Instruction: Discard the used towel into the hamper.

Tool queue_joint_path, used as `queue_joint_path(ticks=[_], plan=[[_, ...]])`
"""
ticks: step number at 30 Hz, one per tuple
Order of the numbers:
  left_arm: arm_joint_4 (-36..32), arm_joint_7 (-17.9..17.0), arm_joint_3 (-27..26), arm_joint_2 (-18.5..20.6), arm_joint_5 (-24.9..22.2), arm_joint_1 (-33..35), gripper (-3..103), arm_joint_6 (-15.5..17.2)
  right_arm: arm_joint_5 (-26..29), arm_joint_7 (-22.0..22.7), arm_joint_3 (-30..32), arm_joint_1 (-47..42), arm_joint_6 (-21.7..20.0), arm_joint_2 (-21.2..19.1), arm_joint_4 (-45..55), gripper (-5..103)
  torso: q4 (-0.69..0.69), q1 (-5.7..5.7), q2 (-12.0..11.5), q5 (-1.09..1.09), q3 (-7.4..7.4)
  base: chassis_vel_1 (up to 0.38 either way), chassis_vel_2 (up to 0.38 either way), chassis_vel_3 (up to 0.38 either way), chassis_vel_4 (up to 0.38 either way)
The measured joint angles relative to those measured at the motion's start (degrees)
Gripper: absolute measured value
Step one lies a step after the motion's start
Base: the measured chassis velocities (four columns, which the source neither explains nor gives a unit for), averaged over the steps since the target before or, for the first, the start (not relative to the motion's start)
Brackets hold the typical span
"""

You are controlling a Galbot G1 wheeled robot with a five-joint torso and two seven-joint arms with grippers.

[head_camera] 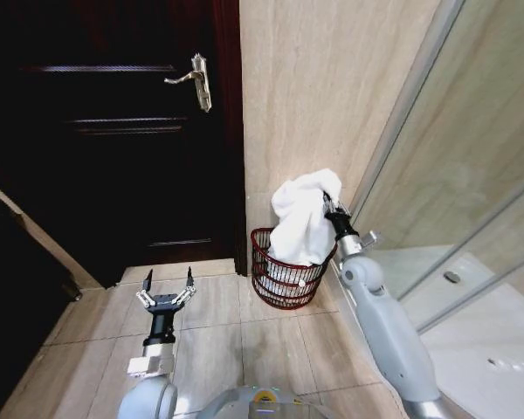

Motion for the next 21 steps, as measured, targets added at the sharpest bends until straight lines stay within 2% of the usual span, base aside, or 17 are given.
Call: queue_joint_path(ticks=[15, 17, 18, 21], plan=[[0.81, 0.17, 0.05, -0.19, -0.66, -0.48, 100, -0.77, -4.16, -0.64, -0.44, -7.23, -2.74, 1.07, 1.49, 19, 0.0, 0.0, 0.0, 0.0, 0.0, 0.0, 0.0, 0.0, 0.0], [1.13, 0.19, 0.12, 0.04, -0.84, -0.84, 100, -0.94, -4.24, 0.18, -0.28, -9.15, -5.32, 0.74, 1.97, 19, 0.0, 0.0, 0.0, 0.01, 0.0, 0.0, 0.0, 0.0, 0.0], [1.13, 0.19, 0.12, 0.04, -0.84, -0.84, 100, -0.94, -4.24, 0.18, -0.28, -9.15, -5.32, 0.74, 1.97, 19, 0.0, 0.0, 0.0, 0.01, 0.0, 0.0, 0.0, 0.0, 0.0], [1.2, 0.2, 0.23, 0.3, -1.1, -1.13, 100, -0.96, -3.42, 1.73, 0.43, -10.63, -11.34, -0.45, 3.46, 19, -0.01, 0.0, 0.0, 0.01, 0.0, 0.0, 0.0, 0.0, 0.0]])
